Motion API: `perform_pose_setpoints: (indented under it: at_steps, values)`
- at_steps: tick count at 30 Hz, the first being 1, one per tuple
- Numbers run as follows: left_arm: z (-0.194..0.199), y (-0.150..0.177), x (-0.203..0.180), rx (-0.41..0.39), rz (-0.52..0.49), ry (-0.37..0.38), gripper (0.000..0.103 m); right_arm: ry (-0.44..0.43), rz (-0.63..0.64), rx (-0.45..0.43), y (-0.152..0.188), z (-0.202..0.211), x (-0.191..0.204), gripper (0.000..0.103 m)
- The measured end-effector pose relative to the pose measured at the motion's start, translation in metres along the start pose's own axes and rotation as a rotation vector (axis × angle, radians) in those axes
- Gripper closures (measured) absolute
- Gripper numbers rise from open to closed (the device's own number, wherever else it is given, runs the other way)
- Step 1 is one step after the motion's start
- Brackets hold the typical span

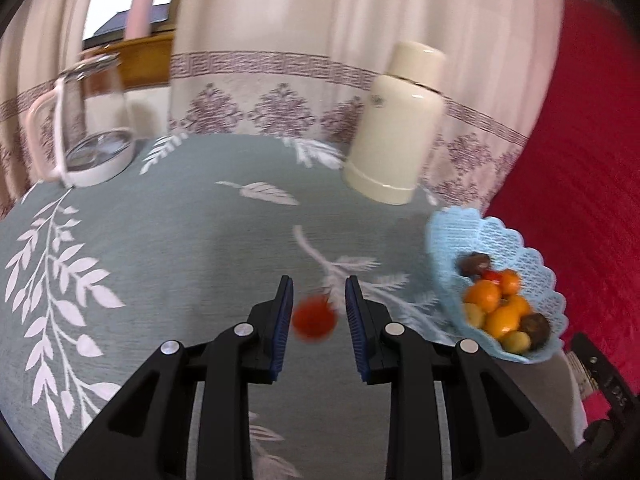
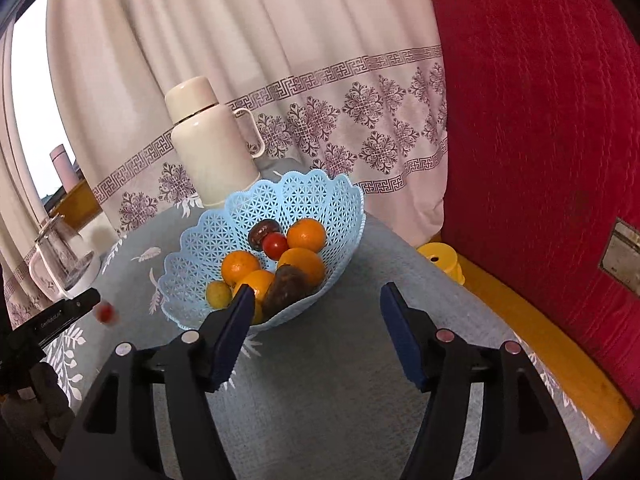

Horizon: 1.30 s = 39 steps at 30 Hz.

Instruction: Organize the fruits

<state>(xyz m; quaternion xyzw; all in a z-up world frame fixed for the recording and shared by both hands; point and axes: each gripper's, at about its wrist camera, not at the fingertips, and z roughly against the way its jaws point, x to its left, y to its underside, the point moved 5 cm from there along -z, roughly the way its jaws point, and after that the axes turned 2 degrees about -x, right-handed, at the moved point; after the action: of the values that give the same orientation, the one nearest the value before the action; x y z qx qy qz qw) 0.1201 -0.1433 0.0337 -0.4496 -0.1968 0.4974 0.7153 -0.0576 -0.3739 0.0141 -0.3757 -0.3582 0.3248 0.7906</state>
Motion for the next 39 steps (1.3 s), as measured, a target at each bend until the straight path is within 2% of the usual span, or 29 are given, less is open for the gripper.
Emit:
perform_pose_setpoints:
  at_steps: [9, 13, 18, 20, 21, 22, 31, 39]
  values:
    - [-0.003, -0.001, -0.071, 0.034, -0.071, 0.127, 0.076, -0.010, -0.014, -0.020, 0.001, 0.003, -0.001, 0.036]
    - [-0.004, 0.000, -0.086, 0.039, -0.098, 0.144, 0.076, -0.021, -0.033, -0.019, 0.002, 0.002, -0.005, 0.036]
    - [-0.006, -0.001, -0.066, 0.068, -0.041, 0.117, 0.073, -0.027, -0.030, -0.018, 0.002, 0.002, -0.004, 0.035]
    - [-0.002, 0.003, -0.057, 0.082, -0.031, 0.112, 0.063, -0.027, -0.032, -0.019, 0.003, 0.002, -0.004, 0.036]
    - [-0.001, 0.006, -0.054, 0.089, -0.028, 0.110, 0.052, -0.027, -0.037, -0.019, 0.003, 0.002, -0.005, 0.036]
    - [0.003, 0.013, -0.050, 0.099, -0.024, 0.111, 0.048, -0.027, -0.039, -0.018, 0.002, 0.002, -0.005, 0.035]
    - [0.019, 0.063, -0.046, 0.202, -0.043, 0.144, 0.047, -0.026, -0.041, -0.017, 0.002, 0.002, -0.004, 0.035]
    - [0.013, 0.082, -0.053, 0.248, -0.083, 0.134, 0.049, -0.029, -0.042, -0.020, 0.002, 0.002, -0.005, 0.035]
